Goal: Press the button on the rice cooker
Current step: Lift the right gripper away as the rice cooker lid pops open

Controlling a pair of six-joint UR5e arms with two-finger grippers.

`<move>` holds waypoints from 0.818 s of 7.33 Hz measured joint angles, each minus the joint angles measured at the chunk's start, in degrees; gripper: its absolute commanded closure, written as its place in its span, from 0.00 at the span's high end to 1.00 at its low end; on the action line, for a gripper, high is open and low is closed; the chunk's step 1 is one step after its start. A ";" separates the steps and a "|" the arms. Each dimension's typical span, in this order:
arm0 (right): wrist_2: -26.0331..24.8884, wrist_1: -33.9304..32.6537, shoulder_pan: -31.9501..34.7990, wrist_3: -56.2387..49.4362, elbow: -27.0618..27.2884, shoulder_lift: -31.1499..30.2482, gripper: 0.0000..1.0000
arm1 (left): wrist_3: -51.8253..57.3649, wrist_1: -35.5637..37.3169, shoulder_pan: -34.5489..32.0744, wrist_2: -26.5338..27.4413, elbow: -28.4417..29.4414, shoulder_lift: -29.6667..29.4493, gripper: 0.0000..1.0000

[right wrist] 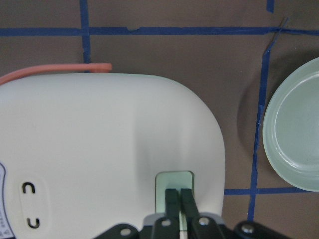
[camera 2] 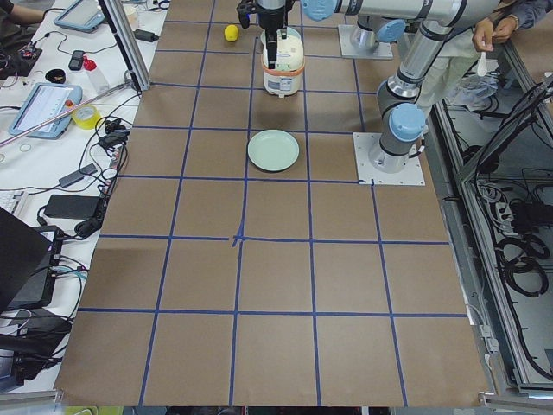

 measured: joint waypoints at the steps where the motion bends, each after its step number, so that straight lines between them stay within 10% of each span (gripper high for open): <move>1: -0.44 0.17 -0.40 -0.13 -1.86 -0.15 1.00 | -0.02 0.00 0.00 0.00 0.00 0.00 1.00; 6: -1.13 7.50 -11.43 -6.53 -16.52 -0.37 1.00 | 0.00 0.00 0.00 0.00 0.00 0.00 1.00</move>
